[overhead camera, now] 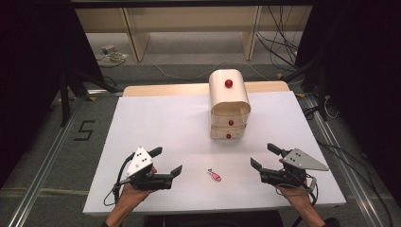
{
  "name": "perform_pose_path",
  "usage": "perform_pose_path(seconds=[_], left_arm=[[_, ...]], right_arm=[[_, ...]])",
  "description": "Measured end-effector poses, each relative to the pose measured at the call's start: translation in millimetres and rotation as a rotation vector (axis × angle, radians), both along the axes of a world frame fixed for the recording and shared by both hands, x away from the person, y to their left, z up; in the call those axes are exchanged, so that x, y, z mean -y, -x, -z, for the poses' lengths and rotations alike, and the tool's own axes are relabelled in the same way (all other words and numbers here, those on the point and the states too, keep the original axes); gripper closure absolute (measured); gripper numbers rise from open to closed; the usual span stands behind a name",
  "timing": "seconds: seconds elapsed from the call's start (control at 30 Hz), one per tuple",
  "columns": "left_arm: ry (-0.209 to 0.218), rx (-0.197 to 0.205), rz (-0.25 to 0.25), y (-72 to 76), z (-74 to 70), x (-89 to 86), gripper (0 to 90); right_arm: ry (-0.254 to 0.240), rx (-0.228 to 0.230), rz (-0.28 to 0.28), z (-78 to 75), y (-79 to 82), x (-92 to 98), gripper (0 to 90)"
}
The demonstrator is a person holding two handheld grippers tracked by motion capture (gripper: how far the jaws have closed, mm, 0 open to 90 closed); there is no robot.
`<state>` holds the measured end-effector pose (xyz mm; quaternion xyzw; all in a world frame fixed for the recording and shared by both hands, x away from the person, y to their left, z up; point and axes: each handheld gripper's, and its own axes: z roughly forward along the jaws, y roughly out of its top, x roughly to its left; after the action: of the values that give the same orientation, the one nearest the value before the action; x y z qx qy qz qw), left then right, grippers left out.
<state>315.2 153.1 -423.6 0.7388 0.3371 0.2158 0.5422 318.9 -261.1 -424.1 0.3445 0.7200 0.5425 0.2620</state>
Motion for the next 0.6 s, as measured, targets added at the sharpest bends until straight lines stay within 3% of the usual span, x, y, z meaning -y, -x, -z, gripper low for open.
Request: perform_pose_path(seconds=[0.4, 0.6], left_arm=[[-0.001, -0.005, 0.000, 0.0, 0.2, 0.4, 8.0], [-0.003, -0.005, 0.000, 0.1, 0.1, 0.6, 8.1]], right_arm=[[0.005, 0.016, 0.013, -1.0, 0.6, -0.6, 21.7], [0.053, 0.046, 0.016, -1.8, 3.8, -5.7, 23.8]])
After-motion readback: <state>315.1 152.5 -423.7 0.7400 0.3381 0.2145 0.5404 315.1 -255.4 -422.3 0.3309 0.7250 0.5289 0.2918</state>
